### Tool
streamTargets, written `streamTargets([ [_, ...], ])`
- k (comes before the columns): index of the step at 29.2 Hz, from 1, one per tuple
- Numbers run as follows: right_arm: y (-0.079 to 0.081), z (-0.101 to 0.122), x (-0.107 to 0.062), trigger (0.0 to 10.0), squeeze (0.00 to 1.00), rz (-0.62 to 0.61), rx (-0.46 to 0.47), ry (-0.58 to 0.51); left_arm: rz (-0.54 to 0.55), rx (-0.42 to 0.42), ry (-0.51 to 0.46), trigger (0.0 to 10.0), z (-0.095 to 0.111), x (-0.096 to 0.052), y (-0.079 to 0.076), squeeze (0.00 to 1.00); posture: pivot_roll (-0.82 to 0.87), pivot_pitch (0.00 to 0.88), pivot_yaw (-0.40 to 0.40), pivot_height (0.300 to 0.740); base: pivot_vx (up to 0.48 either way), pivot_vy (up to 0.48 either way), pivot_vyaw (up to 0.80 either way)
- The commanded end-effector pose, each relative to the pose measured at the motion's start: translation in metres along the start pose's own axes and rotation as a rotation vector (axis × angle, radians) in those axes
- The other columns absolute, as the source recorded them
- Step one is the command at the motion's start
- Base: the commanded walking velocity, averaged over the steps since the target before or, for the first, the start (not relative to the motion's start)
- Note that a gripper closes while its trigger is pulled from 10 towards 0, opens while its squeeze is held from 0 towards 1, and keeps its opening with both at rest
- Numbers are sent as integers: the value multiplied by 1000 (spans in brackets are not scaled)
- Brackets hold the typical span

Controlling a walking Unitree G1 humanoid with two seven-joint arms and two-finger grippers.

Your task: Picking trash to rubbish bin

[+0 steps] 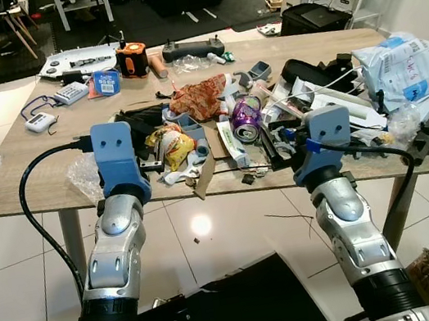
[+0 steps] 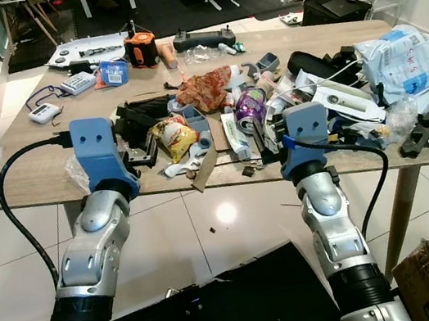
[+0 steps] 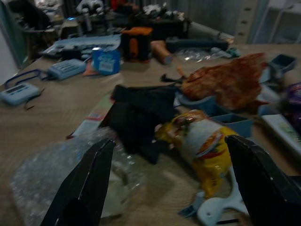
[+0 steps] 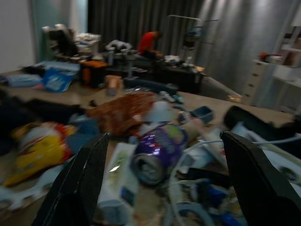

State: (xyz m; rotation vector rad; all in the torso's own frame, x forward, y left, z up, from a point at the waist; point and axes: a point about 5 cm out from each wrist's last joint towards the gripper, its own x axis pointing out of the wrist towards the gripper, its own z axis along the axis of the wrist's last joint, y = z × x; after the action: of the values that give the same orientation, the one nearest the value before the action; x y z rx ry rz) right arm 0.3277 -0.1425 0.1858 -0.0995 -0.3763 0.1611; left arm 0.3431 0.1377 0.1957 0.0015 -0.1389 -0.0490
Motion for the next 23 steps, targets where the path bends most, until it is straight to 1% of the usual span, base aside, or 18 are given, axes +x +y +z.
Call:
streamTargets([
  [1,7,-7,-5,10000,0,38,11,35,34,28,30,10000,-7,0,7,0,16,89,-3,740,0,0,0],
  [2,9,-8,-6,10000,0,40,17,41,33,44,26,10000,-8,0,9,0,16,89,-3,740,0,0,0],
  [3,7,-11,-7,10000,0,22,46,57,4,88,17,10000,-7,-1,6,0,20,93,-3,740,0,0,0],
  [5,1,-14,-9,10000,0,-18,69,76,-21,110,12,10000,-8,-2,3,0,21,96,0,740,0,0,0],
  [11,-7,-19,-15,10000,0,-51,60,103,-38,86,27,10000,-12,-6,-2,0,18,104,9,740,0,0,0],
  [13,-7,-19,-15,10000,0,-51,60,103,-38,86,27,10000,-12,-6,-2,0,18,104,9,740,0,0,0],
  [17,-11,-23,-19,10000,0,-90,63,130,-41,31,46,10000,-14,-6,-3,0,19,103,14,740,0,0,0],
  [22,-12,-24,-19,10000,0,-103,68,136,-46,21,50,10000,-14,-7,-3,0,20,105,15,740,0,0,0],
  [23,-13,-24,-20,10000,0,-106,68,138,-47,35,63,10000,-16,-7,-3,0,20,105,15,740,0,0,0],
])
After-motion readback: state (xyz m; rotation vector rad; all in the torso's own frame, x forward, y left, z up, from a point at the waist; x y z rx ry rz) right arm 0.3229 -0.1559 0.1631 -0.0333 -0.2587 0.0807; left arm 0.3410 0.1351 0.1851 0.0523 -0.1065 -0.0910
